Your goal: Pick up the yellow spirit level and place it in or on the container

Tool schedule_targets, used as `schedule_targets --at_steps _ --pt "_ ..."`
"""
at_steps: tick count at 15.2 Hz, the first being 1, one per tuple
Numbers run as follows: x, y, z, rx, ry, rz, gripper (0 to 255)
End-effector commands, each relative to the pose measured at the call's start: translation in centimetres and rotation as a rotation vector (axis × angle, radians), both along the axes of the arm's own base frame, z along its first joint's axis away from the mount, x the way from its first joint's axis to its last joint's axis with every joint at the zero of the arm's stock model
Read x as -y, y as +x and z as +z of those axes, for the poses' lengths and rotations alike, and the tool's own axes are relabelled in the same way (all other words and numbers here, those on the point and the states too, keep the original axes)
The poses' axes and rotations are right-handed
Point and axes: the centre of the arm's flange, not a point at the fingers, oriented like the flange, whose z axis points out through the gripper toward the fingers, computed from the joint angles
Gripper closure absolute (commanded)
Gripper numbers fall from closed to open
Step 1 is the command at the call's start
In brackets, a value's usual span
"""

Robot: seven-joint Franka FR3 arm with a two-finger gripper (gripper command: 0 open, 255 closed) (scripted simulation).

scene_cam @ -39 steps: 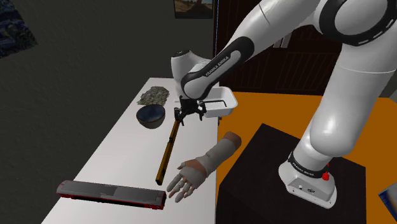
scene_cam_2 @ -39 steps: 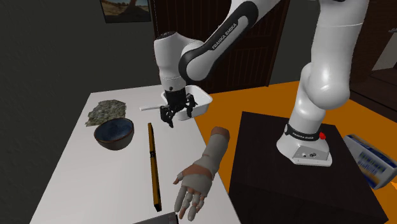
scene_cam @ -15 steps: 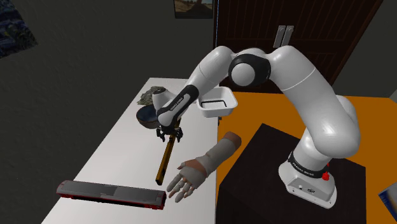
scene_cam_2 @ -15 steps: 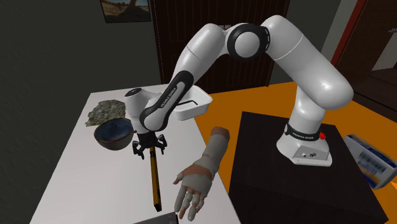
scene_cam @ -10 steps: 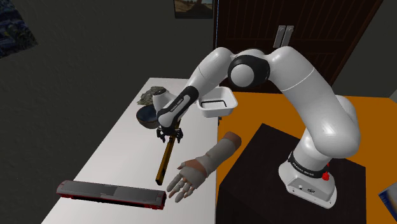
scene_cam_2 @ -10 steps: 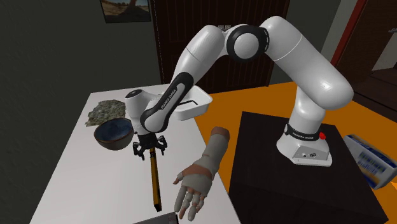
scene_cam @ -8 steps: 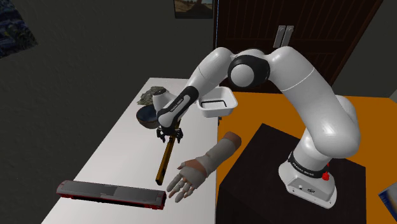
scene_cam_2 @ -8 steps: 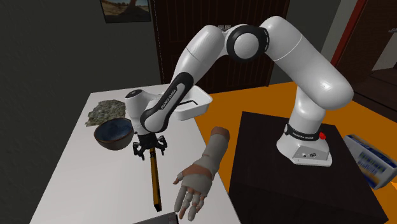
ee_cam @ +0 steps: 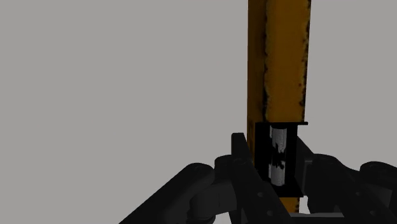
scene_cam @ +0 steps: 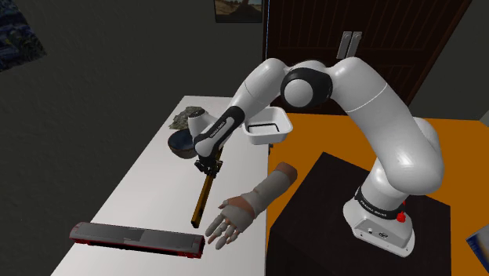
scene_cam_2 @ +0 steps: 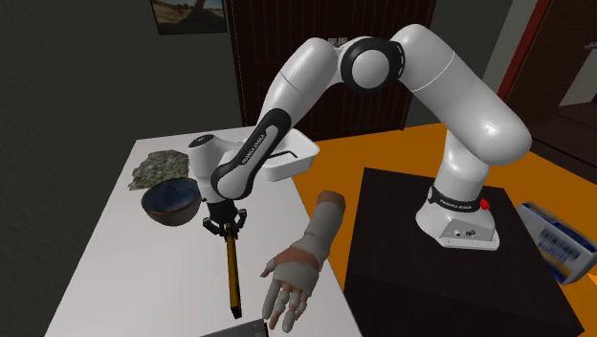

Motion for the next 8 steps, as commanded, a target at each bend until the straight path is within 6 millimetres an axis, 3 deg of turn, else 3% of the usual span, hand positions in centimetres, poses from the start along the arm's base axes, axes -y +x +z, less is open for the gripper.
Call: schedule_targets --at_steps 1,3,8 --pt "0.0 0.0 0.0 0.000 0.000 0.000 255" --pt "0.0 0.0 0.0 0.000 0.000 0.000 255" --pt "0.0 0.0 2.6 0.000 0.000 0.000 255"
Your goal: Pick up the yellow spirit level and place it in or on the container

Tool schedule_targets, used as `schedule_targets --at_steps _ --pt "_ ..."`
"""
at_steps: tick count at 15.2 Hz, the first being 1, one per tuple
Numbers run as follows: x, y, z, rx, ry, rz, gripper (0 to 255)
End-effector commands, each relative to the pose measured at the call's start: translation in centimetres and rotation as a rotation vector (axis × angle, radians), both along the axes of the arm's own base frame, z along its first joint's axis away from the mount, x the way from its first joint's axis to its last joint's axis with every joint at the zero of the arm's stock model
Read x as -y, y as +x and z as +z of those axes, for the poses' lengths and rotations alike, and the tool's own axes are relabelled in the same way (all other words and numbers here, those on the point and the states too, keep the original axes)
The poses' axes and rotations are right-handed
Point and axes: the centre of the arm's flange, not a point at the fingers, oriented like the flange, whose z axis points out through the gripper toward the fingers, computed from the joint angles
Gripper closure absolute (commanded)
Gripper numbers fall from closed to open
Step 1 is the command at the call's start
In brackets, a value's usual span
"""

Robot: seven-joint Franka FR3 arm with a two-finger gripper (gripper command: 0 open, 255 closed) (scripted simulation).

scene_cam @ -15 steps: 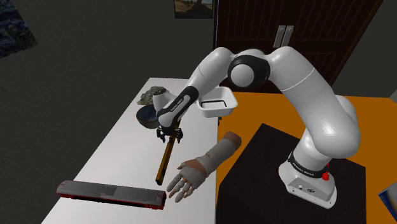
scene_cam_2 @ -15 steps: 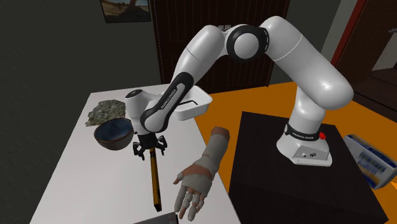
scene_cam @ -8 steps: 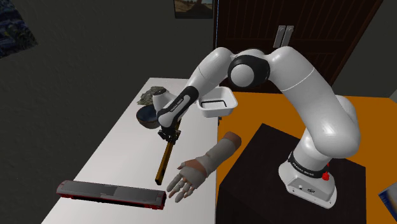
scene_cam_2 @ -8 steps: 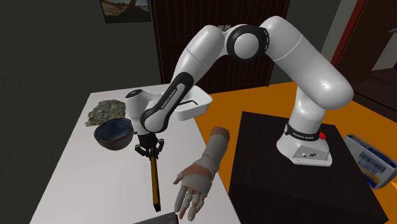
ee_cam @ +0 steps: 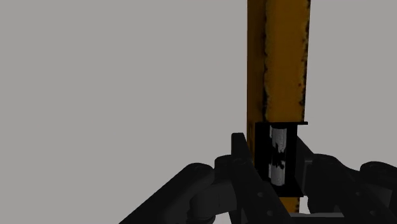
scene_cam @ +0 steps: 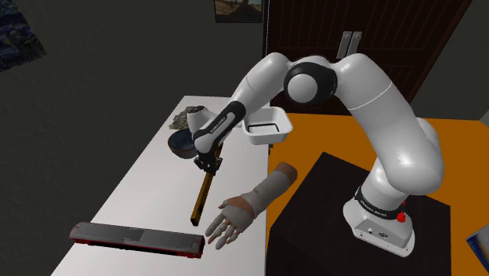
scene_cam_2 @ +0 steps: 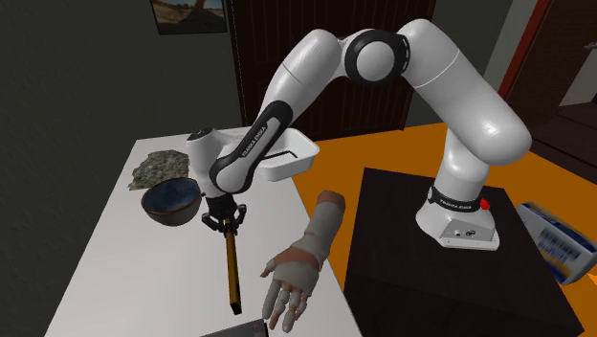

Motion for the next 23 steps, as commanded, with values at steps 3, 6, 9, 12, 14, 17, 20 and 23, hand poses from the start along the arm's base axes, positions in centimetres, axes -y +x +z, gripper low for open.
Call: schedule_targets --at_steps 3,6,9,12,14,17,20,23 --pt "0.0 0.1 2.2 0.000 0.000 0.000 255" --pt "0.0 0.1 3.8 0.000 0.000 0.000 255" --pt "0.0 0.1 5.4 0.000 0.000 0.000 255" --pt "0.0 0.1 6.9 0.000 0.000 0.000 255" --pt "0.0 0.1 8.0 0.000 0.000 0.000 255" --pt "0.0 0.1 9.6 0.000 0.000 0.000 255" --pt "0.0 0.1 11.2 0.000 0.000 0.000 255" --pt "0.0 0.1 12.8 0.000 0.000 0.000 255"
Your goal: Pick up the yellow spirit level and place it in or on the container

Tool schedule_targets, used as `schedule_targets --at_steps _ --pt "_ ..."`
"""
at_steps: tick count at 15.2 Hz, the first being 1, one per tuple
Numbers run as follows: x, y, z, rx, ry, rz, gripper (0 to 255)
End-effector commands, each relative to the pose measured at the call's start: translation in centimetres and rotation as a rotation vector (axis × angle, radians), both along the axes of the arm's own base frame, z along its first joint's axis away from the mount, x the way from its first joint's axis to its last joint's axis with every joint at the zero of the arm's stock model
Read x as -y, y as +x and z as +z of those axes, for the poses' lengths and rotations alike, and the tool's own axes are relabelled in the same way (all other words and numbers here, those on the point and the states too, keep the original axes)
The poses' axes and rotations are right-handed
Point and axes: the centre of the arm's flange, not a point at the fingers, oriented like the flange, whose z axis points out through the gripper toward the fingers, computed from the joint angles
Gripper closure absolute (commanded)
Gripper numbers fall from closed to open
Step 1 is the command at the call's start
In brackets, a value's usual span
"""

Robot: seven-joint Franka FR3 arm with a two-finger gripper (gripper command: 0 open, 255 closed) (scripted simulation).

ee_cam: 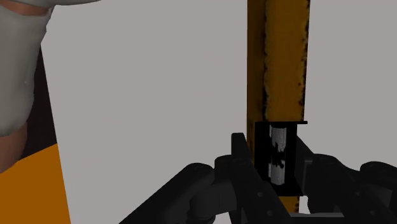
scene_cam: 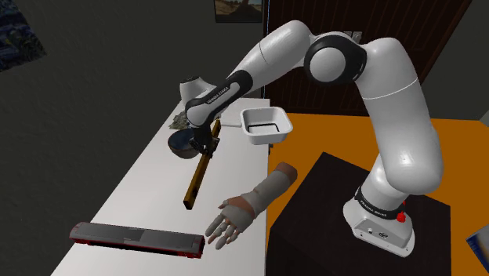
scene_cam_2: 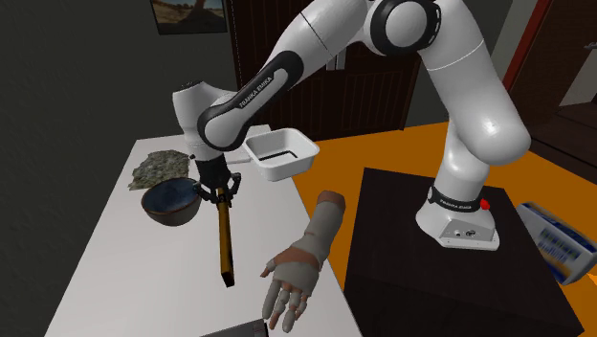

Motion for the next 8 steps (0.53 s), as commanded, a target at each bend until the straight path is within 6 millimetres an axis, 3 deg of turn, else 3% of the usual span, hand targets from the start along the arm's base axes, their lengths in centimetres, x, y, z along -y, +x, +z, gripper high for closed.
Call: schedule_targets --at_steps 1,8 --pt "0.0 0.0 1.2 0.000 0.000 0.000 255" --pt "0.0 0.0 4.9 0.000 0.000 0.000 255"
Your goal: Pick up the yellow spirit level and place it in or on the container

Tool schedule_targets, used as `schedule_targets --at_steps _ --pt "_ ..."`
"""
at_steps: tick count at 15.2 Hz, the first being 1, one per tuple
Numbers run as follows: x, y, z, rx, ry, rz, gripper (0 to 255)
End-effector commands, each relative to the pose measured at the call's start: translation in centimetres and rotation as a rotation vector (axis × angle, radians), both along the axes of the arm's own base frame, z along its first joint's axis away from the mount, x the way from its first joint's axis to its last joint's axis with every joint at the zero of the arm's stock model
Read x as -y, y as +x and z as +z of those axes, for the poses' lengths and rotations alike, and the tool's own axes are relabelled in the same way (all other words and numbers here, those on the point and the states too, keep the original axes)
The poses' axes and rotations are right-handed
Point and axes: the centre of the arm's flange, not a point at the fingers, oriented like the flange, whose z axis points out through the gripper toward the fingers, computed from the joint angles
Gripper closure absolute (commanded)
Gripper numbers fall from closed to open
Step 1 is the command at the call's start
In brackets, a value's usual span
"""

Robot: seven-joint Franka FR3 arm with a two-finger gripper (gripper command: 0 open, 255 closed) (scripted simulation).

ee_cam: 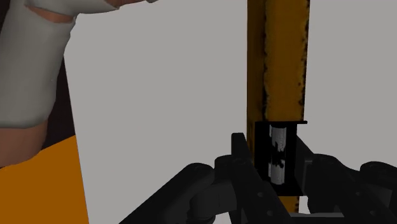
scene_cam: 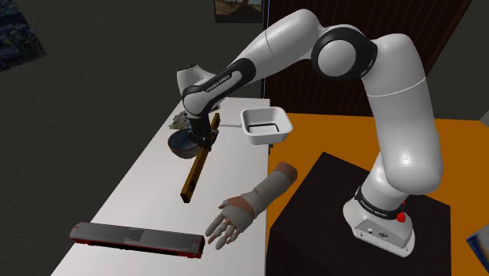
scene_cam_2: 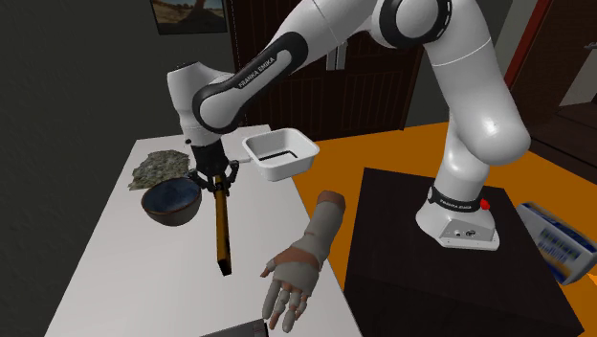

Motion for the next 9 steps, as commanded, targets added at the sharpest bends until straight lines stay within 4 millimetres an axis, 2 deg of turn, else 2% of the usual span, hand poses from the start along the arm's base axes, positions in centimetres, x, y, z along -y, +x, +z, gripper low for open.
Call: schedule_targets --at_steps 1,3,9 --pt "0.0 -0.1 1.1 0.000 0.000 0.000 255" --pt "0.0 -0.1 1.7 0.000 0.000 0.000 255" --pt "7.9 0.8 1.6 0.000 0.000 0.000 255"
